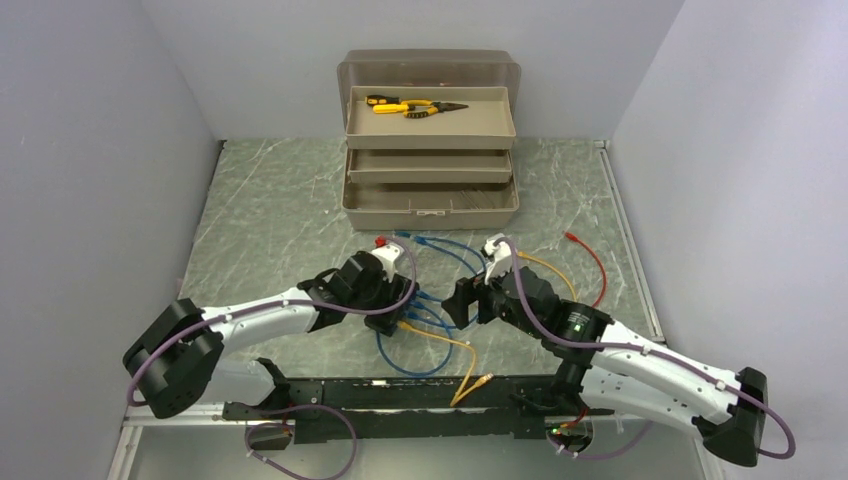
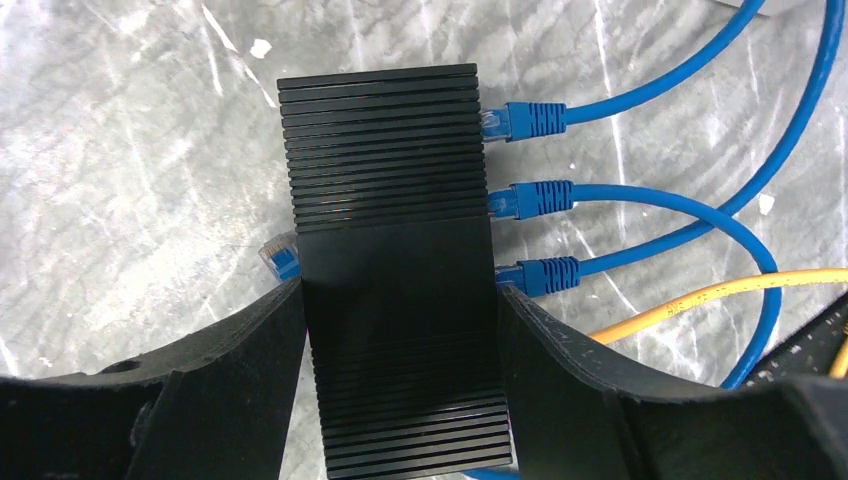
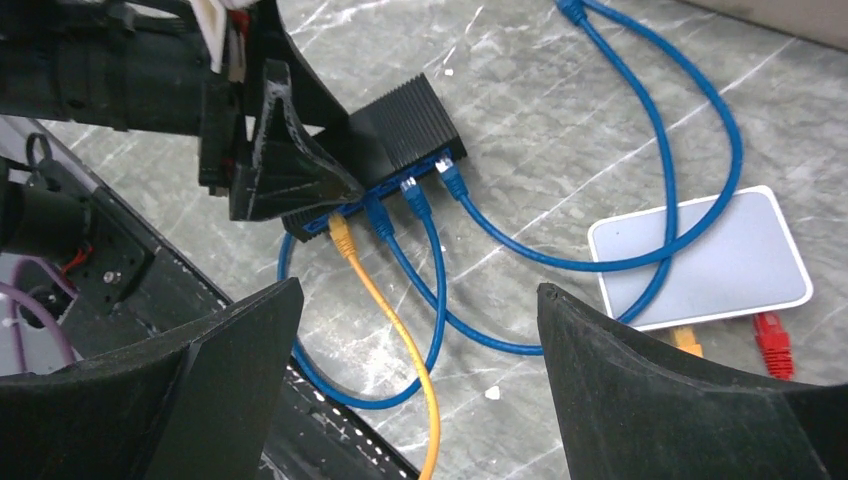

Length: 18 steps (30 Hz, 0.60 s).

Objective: Pull the plug from the switch port
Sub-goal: Adjust the switch port at the center of the board.

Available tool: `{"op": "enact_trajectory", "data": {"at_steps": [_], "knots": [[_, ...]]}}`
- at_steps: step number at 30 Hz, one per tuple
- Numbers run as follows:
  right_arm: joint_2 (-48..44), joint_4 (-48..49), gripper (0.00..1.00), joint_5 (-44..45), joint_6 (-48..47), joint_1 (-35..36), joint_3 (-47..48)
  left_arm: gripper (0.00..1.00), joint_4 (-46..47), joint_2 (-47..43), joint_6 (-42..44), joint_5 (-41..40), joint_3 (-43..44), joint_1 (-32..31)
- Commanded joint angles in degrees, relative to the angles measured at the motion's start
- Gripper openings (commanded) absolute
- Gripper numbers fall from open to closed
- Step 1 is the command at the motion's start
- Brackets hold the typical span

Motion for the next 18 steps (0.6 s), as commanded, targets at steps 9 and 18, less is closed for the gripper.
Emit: {"op": "enact_trajectory", "data": {"at_steps": [9, 18], "knots": [[5.56, 13.07, 0.91, 0.32, 2.58, -0.26, -5.08, 0.53, 4.8, 1.41, 0.22, -9.39, 1.0, -0.23], [8.41, 16.03, 0.91, -2.94, 3.43, -4.13, -6.28, 0.98, 1.31, -6.58, -2.23, -14.22, 1.42, -0.15]]}}
